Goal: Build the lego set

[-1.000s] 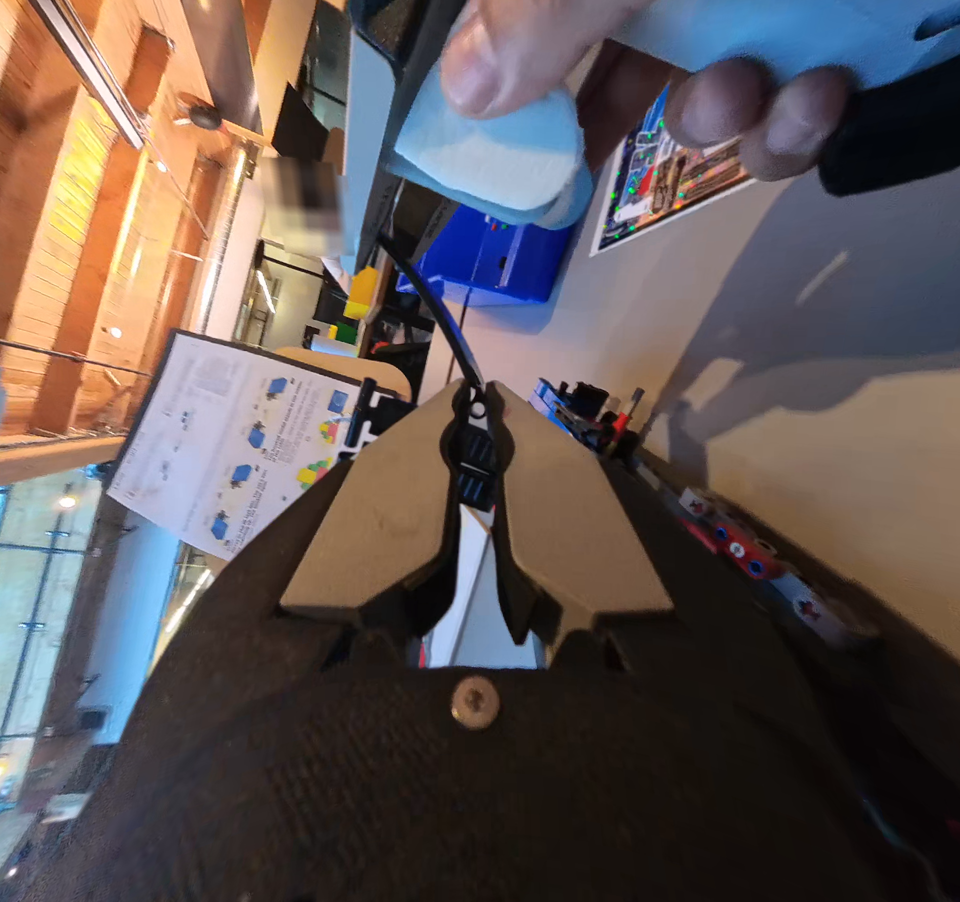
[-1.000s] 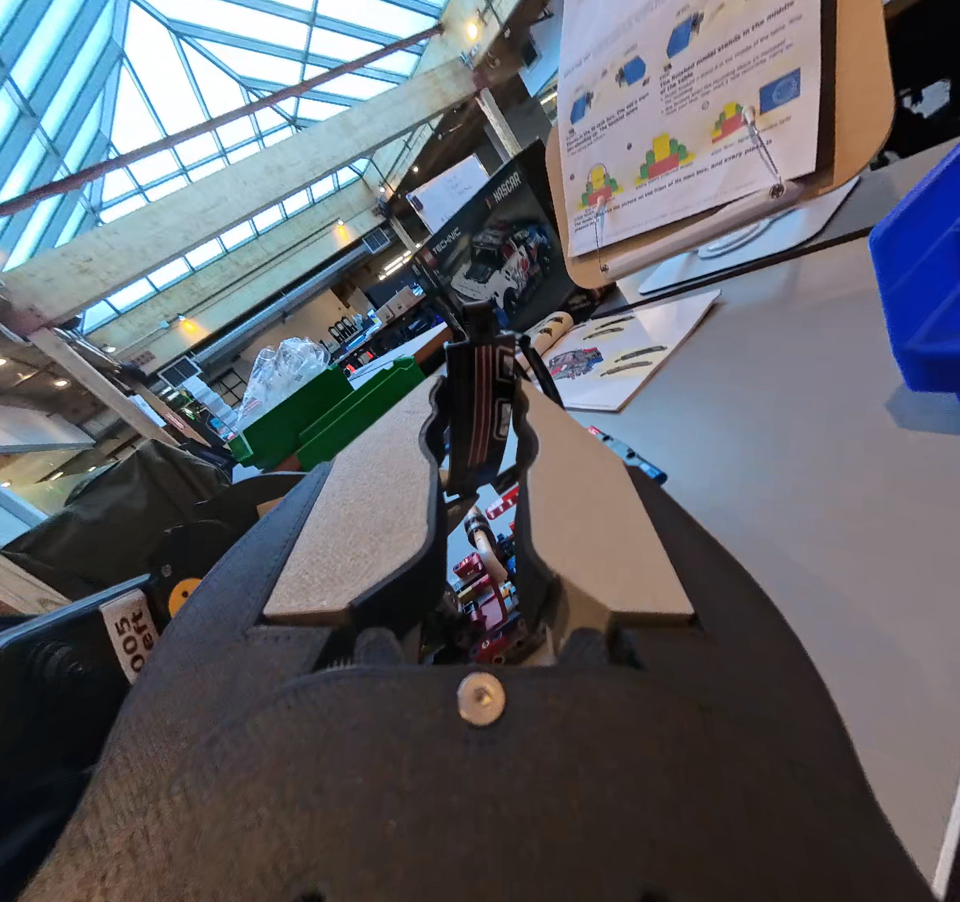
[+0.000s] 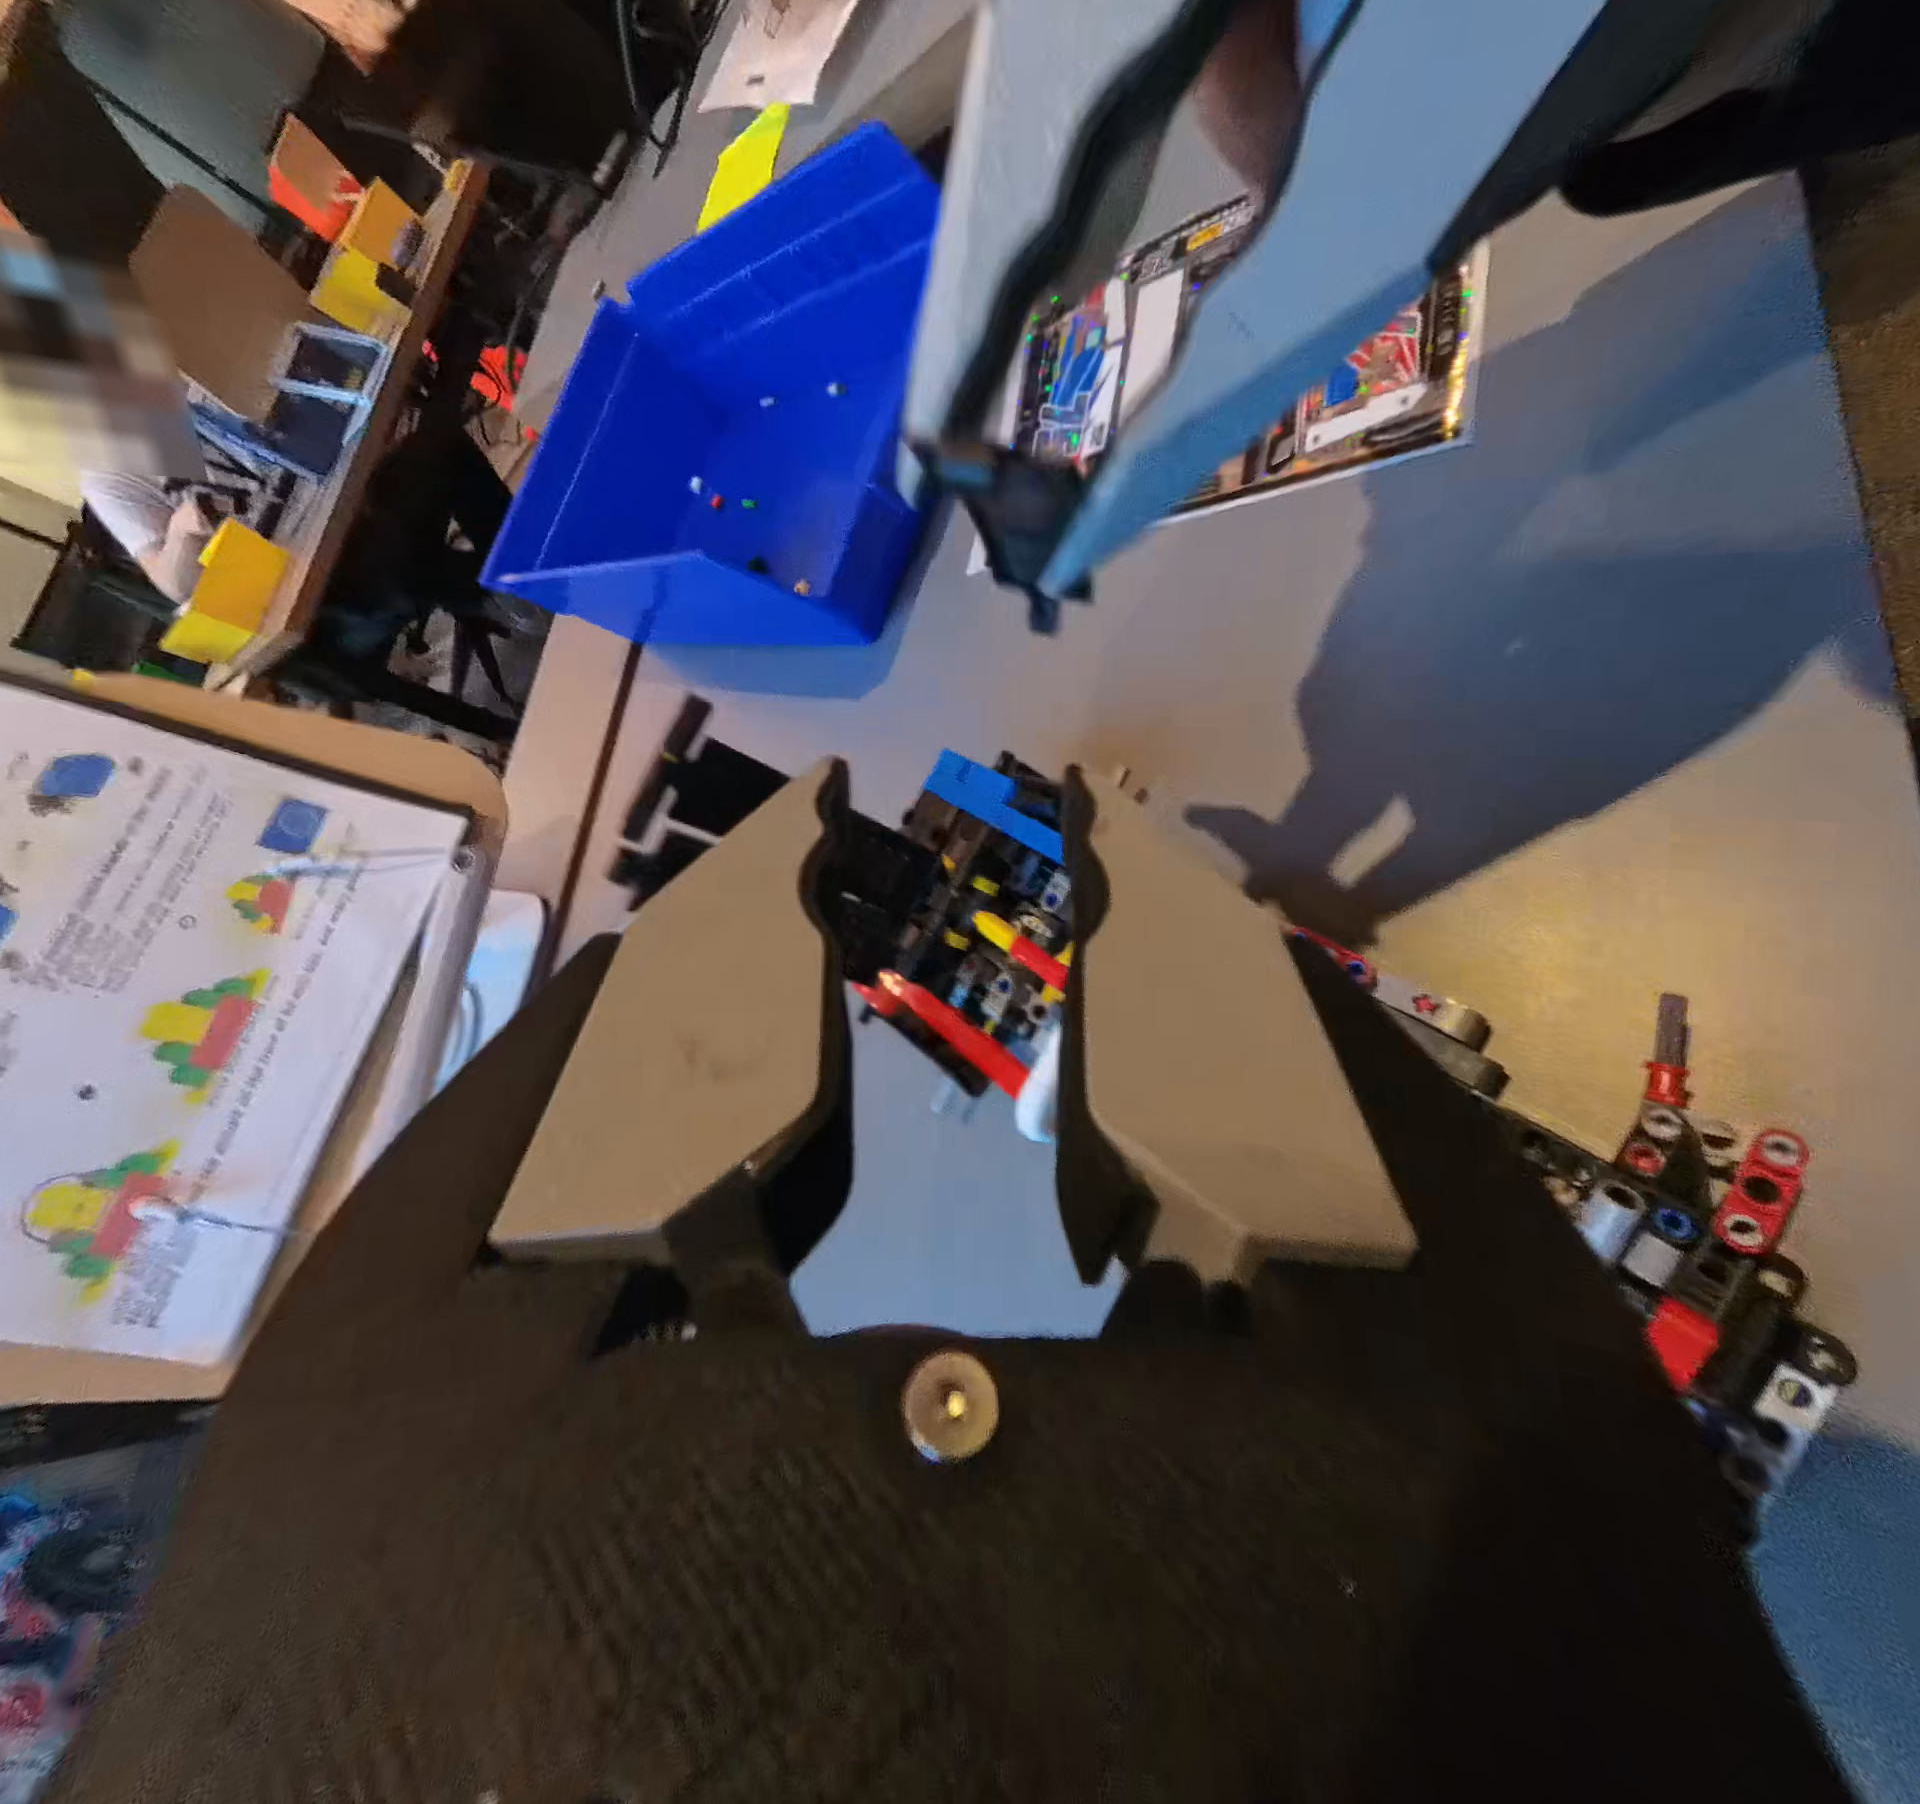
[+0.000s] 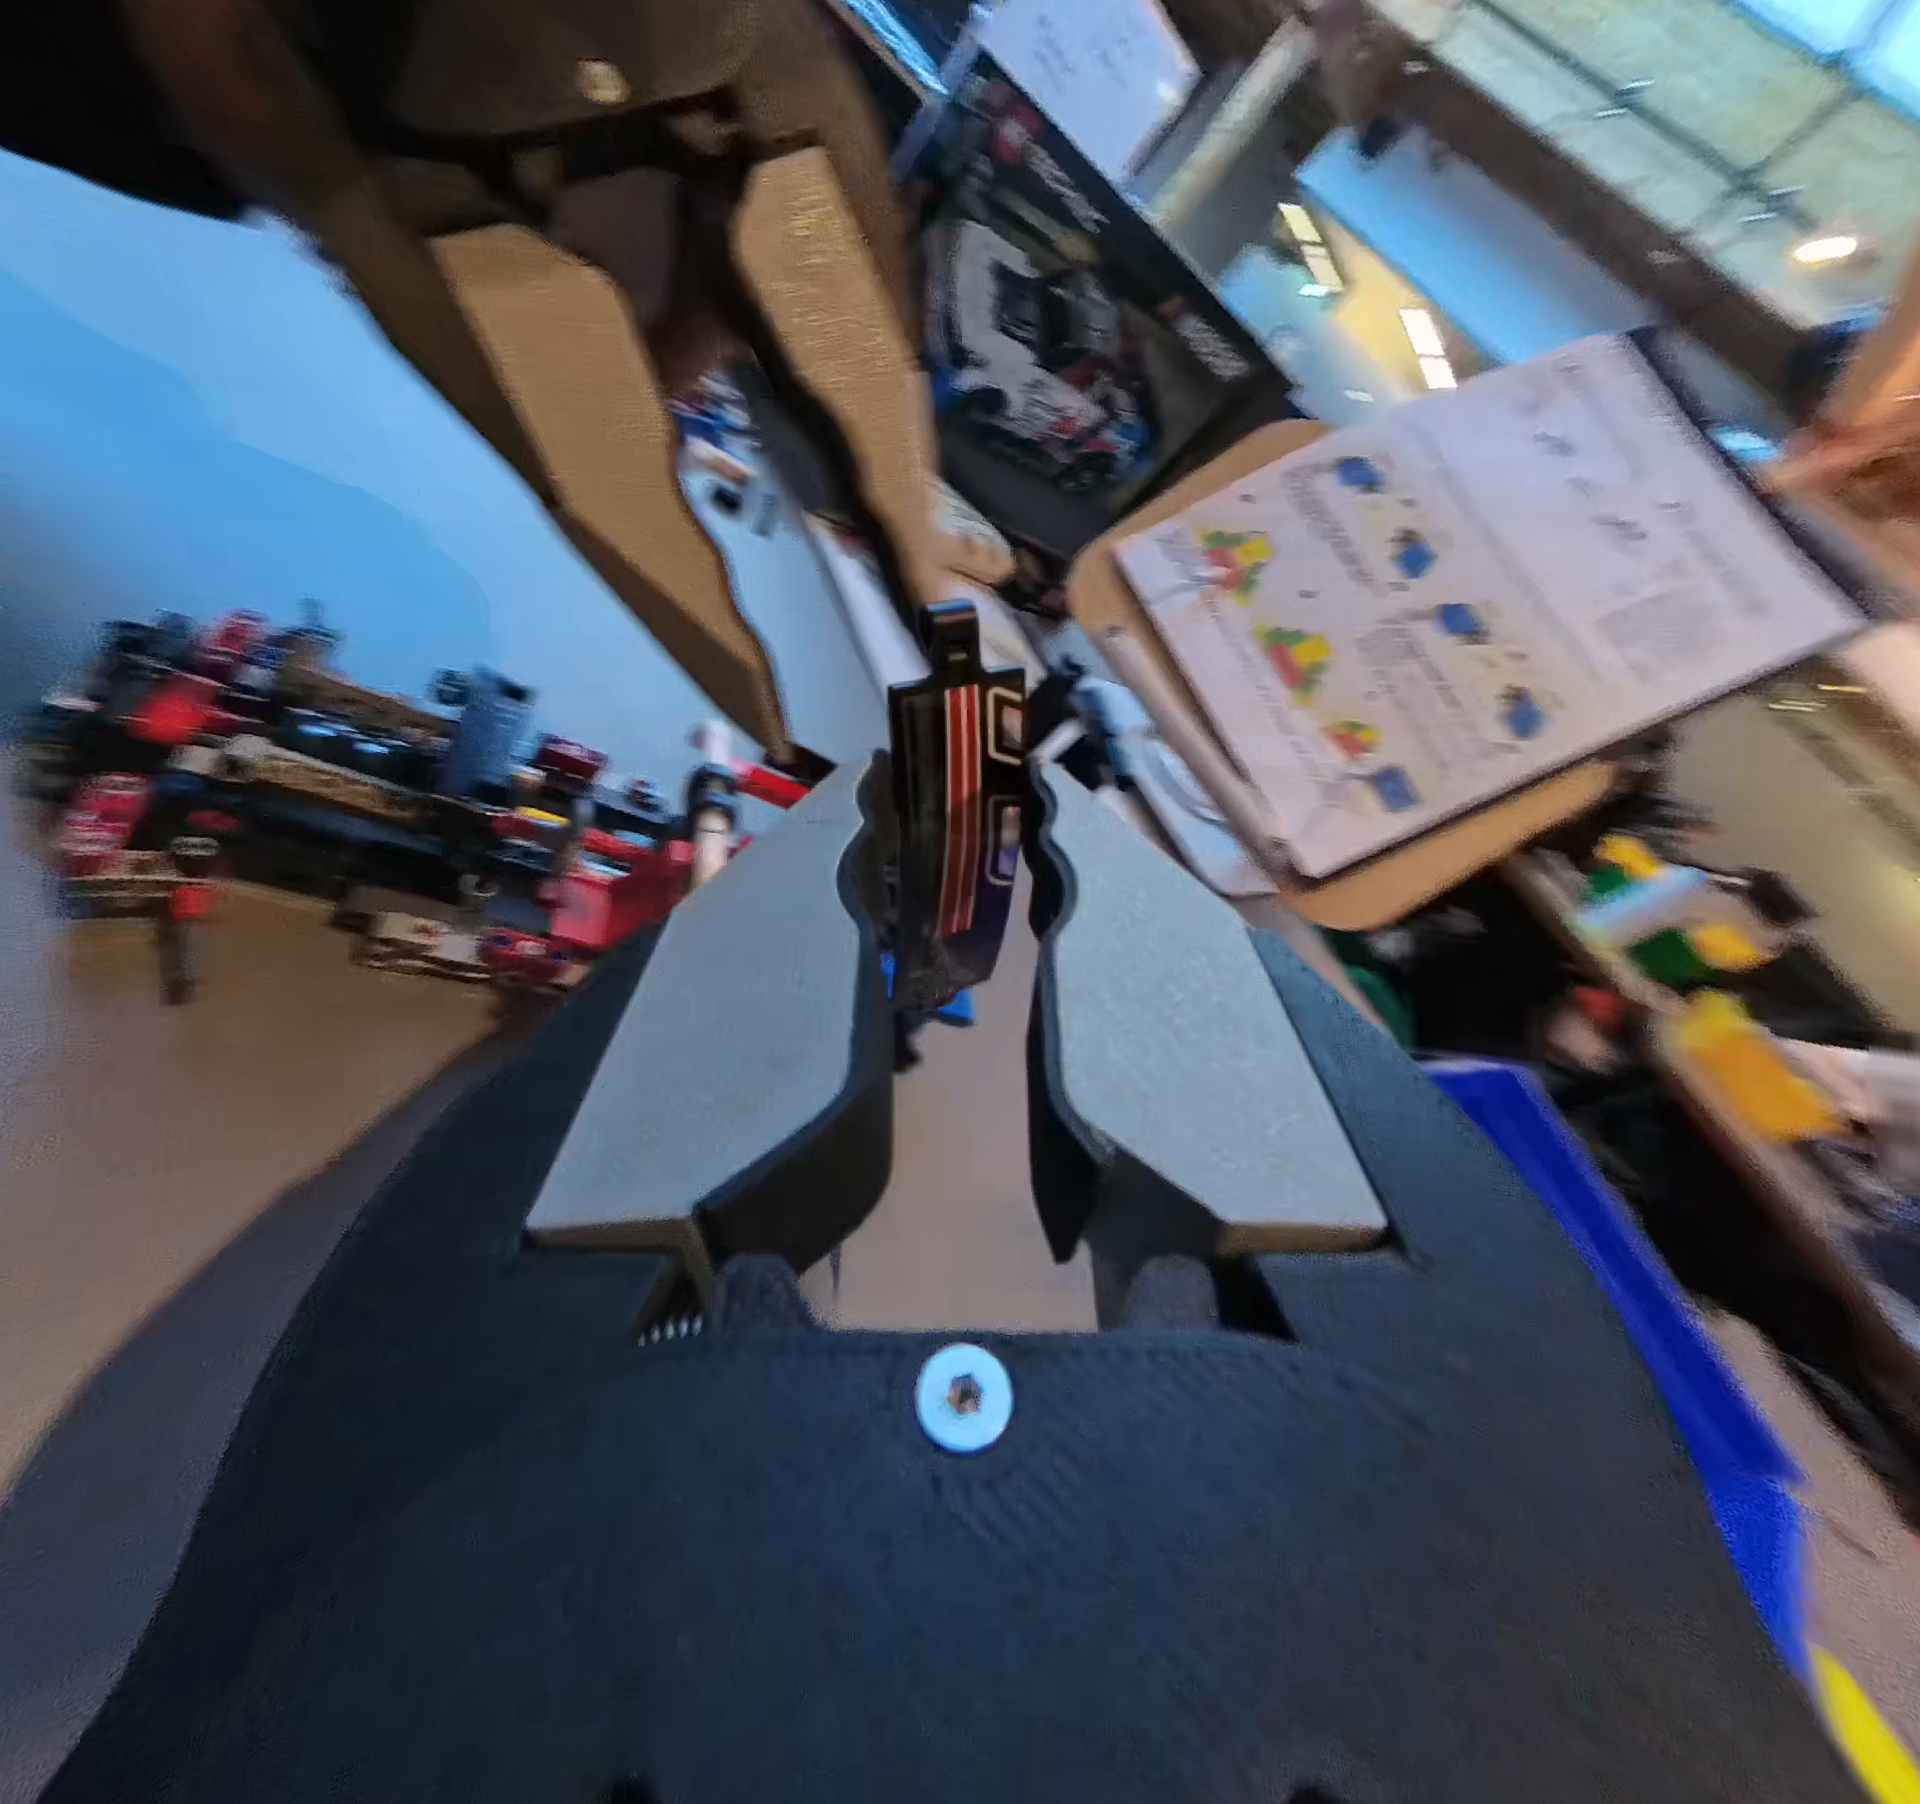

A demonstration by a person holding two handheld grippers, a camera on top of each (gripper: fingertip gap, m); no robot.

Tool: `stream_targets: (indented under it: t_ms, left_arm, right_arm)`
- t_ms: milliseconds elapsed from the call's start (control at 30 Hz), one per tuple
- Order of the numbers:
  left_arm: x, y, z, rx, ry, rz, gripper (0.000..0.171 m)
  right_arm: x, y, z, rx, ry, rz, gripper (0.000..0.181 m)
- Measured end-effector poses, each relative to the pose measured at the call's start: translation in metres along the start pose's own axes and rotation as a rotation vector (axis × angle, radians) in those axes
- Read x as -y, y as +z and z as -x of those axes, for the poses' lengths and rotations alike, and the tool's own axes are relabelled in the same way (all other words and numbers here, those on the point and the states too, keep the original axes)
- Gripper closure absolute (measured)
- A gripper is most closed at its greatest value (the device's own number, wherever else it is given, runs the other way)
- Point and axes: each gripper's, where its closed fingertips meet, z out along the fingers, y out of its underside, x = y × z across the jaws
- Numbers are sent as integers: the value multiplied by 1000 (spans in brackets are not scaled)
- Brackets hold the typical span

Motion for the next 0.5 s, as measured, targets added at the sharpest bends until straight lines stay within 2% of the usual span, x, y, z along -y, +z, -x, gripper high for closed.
stream_targets:
  t_ms: [100, 200, 300, 433, 500]
  left_arm:
    - [24, -4, 8, -5, 151, -28, 131]
    - [37, 1, -6, -105, 297, -15, 141]
    - [39, 11, -20, -236, 295, 18, 147]
    - [40, 15, -17, -276, 323, 44, 148]
    - [41, 12, -23, -351, 315, 34, 154]
  right_arm:
    - [-5, -2, 9, 201, 125, -31, 161]
    - [-9, -7, 10, 342, 210, -67, 161]
    - [-7, -13, 15, 482, 278, -105, 161]
    - [-8, -14, 22, 623, 344, -109, 161]
    - [-8, -13, 25, 674, 370, -113, 160]
